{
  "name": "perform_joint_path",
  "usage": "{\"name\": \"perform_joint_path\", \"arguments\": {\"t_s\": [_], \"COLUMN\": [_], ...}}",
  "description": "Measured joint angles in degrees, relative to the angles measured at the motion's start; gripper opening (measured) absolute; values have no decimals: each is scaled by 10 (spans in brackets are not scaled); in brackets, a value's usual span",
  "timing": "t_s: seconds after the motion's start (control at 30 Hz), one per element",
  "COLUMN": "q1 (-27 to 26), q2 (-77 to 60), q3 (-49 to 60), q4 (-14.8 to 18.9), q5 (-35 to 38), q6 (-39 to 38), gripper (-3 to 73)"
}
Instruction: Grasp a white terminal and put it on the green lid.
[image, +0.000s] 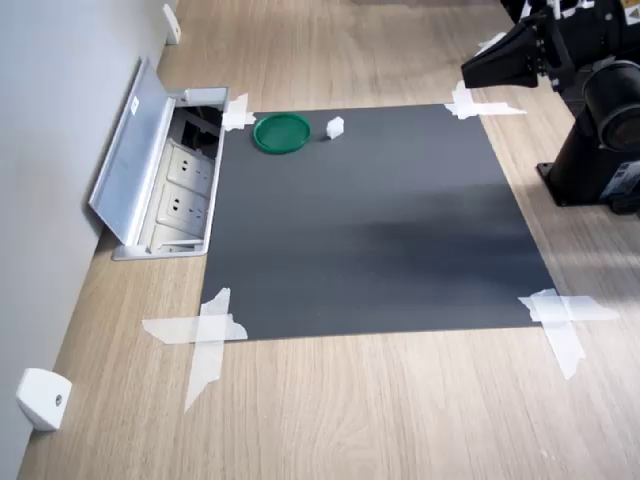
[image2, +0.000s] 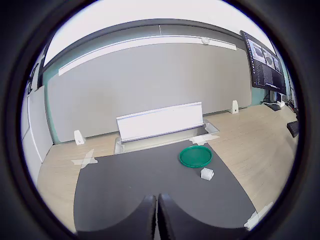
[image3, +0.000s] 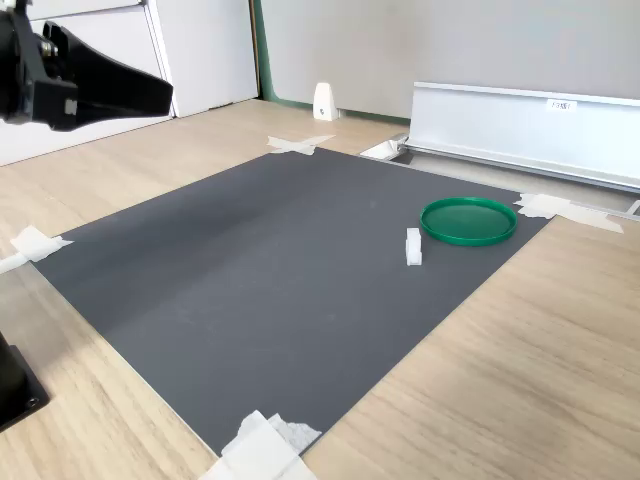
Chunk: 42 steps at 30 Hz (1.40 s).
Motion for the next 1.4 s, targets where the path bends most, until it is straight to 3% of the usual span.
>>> {"name": "perform_joint_path", "arguments": {"t_s": [0.9,1.4], "q1": [0,0], "q2": [9,304], "q3": [0,-158], "q4": [-1,-19], "q5": [-23,4], "q6": [-1,-126], "gripper": [-9,-9]}}
